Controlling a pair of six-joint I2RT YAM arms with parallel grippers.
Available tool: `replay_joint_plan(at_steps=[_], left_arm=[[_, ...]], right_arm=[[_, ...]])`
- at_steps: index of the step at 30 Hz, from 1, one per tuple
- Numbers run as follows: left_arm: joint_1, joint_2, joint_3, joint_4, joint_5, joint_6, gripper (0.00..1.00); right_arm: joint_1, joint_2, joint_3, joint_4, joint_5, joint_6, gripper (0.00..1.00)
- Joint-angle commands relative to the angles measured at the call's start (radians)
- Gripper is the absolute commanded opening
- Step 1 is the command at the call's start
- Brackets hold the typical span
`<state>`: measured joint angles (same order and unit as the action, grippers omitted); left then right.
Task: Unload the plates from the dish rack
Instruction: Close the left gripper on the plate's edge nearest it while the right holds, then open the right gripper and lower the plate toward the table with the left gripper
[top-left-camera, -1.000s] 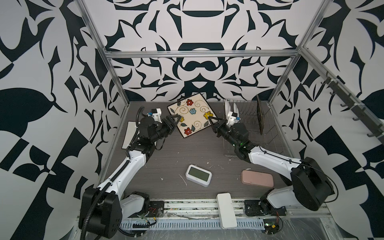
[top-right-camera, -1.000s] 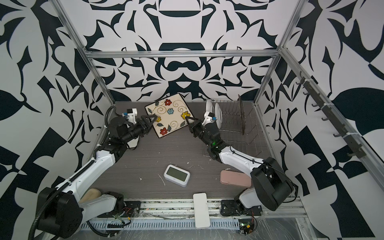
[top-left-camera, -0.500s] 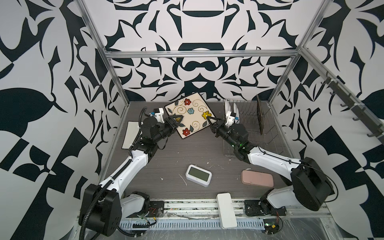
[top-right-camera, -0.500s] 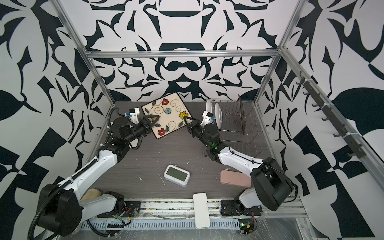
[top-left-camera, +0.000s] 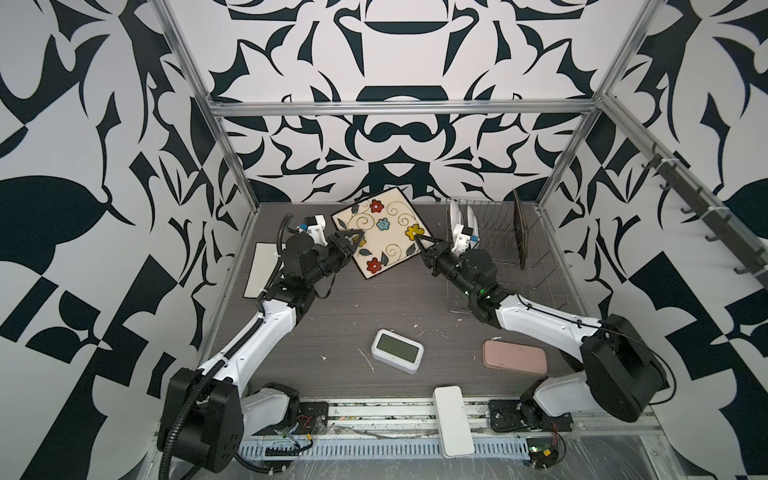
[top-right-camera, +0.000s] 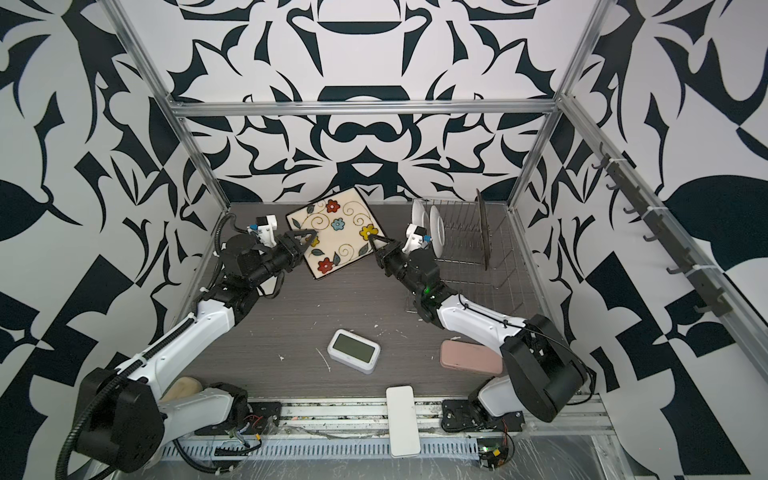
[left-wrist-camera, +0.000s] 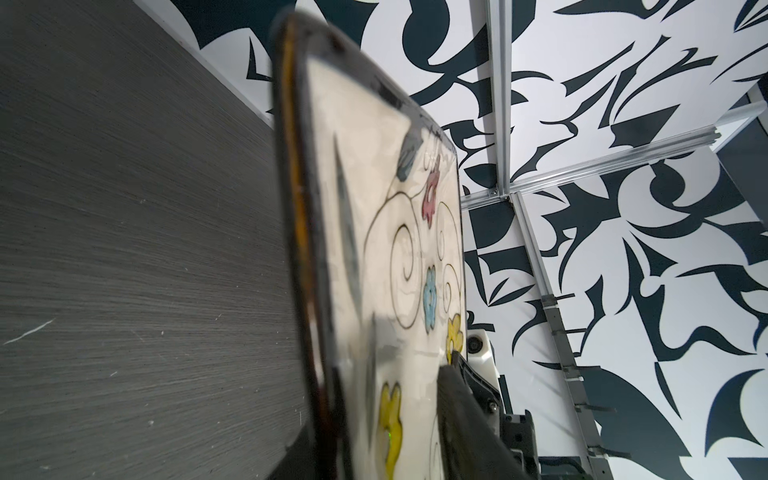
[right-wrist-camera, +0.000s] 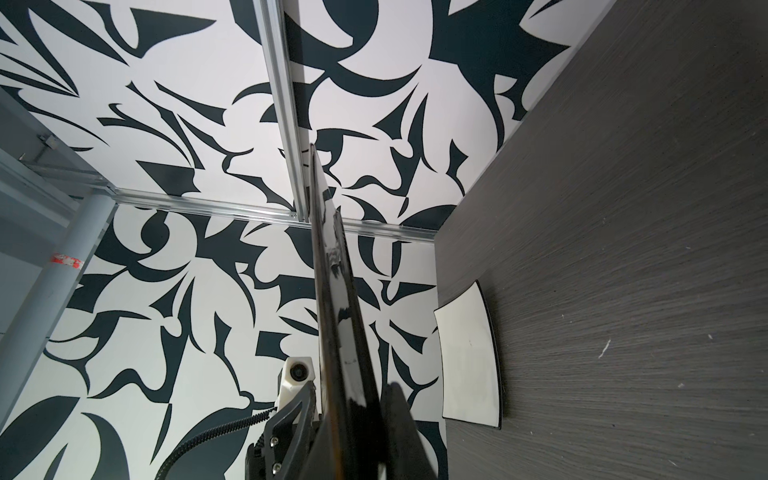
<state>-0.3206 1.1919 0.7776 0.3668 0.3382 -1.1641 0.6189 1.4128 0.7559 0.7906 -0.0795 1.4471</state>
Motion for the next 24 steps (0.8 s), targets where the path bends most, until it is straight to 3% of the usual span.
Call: replay_joint_plan(at_steps=[1,11,15,19,22,24], left_arm=[[0.003,-0.020,0.012,0.004,0.000,0.004,0.32],[0.003,-0.029,0.000,0.000,0.000,0.002,0.19],[0.006,-0.043,0.001,-0.036,-0.003,0.006,0.02],[0.018,-0.063,-0.015,-0.040,-0.005,-0.003,0.00],[0.032,-0.080,-0.023,-0.049,-0.018,-0.011,0.00],[0.045,-0.091,-0.026,-0.050,-0.024,-0.015,0.00]], right_arm=[[0.005,-0.084,0.052,0.325,-0.025,0.069,0.00],[0.005,-0.071,0.076,0.299,-0.075,0.062,0.00],[0.005,-0.074,0.094,0.244,-0.106,0.050,0.00],[0.005,-0.075,0.085,0.227,-0.104,0.048,0.00],[0.005,-0.072,0.082,0.228,-0.106,0.047,0.13],[0.005,-0.072,0.077,0.225,-0.105,0.049,0.33]])
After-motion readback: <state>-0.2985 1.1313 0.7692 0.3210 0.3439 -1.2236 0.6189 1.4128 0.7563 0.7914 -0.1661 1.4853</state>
